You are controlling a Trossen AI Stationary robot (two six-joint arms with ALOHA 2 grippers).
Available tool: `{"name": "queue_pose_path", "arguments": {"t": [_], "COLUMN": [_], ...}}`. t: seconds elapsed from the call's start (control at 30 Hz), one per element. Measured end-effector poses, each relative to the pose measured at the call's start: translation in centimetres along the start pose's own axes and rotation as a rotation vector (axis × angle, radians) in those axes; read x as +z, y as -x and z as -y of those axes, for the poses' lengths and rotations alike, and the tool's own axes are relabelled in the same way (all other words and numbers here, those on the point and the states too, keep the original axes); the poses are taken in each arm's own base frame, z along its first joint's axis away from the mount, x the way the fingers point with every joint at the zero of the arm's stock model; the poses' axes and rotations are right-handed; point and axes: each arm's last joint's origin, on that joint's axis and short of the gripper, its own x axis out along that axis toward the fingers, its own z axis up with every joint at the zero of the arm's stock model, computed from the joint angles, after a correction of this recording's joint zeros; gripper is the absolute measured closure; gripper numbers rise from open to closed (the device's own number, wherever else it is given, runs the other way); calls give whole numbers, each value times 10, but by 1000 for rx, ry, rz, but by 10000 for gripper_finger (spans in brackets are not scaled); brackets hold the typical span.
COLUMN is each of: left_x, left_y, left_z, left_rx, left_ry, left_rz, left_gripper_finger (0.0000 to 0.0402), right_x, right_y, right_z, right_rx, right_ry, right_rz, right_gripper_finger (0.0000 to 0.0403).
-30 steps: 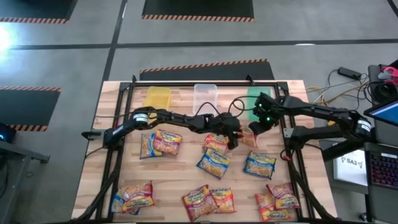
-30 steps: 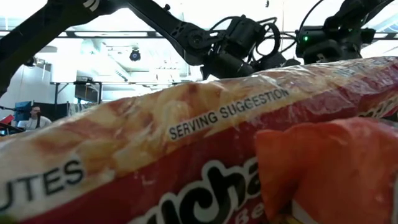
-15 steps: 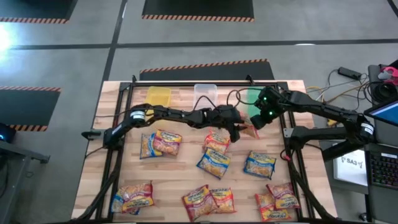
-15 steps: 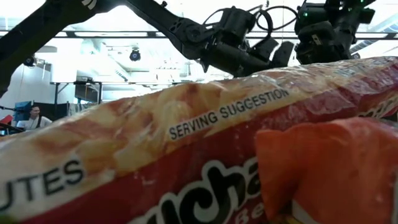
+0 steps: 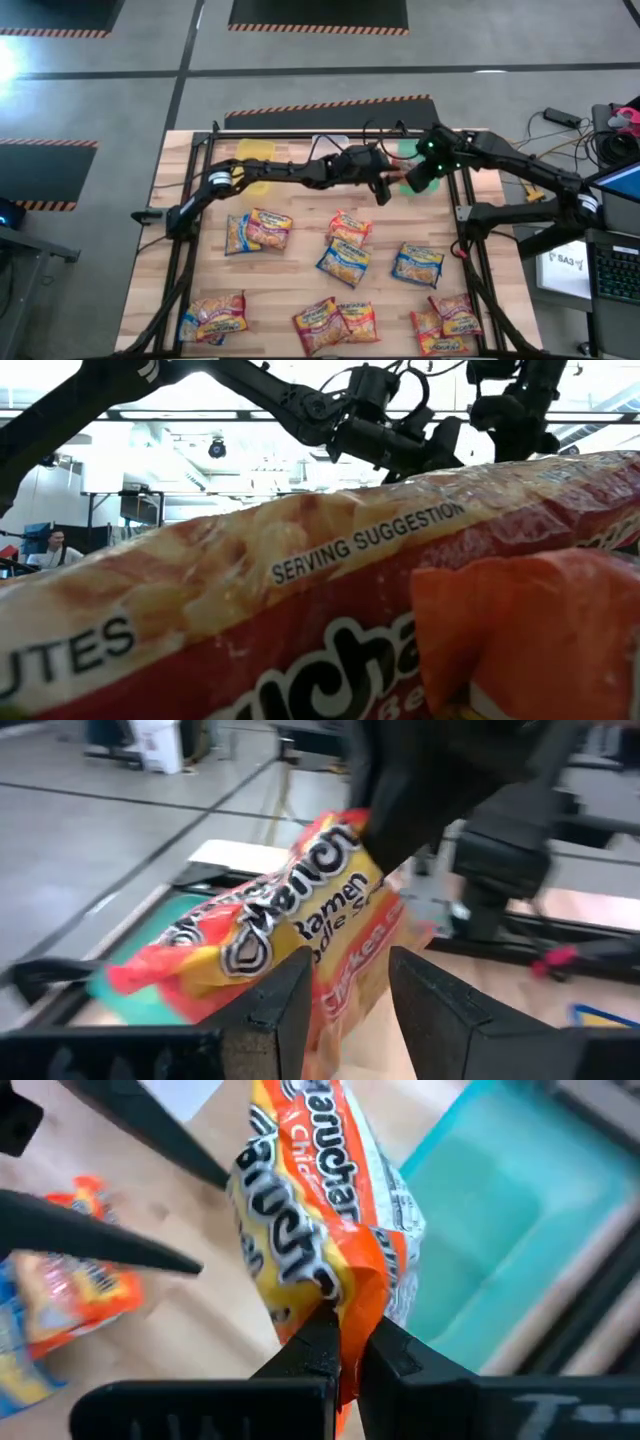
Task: Sort Maruchan noodles
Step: Put the top right orange noodle pack into the green bin
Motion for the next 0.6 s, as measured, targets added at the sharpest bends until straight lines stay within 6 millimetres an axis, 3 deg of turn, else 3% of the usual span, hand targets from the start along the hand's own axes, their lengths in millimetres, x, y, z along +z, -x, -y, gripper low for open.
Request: {"name": "queue_pose_path", "arguments": {"t": [0.3, 0.6], "left_x": [0, -2], "left_y": [0, 0], "left_z": [-20, -20], "left_rx": [68, 69], "left_ry": [29, 27], "left_rz": [1, -13], "left_gripper_finger": [284, 283], "right_x": [23, 42], "right_y": [6, -14], "right_z": [0, 10], "right_rx": [-233, -432], "right_ry": [110, 228], "right_rz": [40, -24], "right_gripper_finger": [395, 395]}}
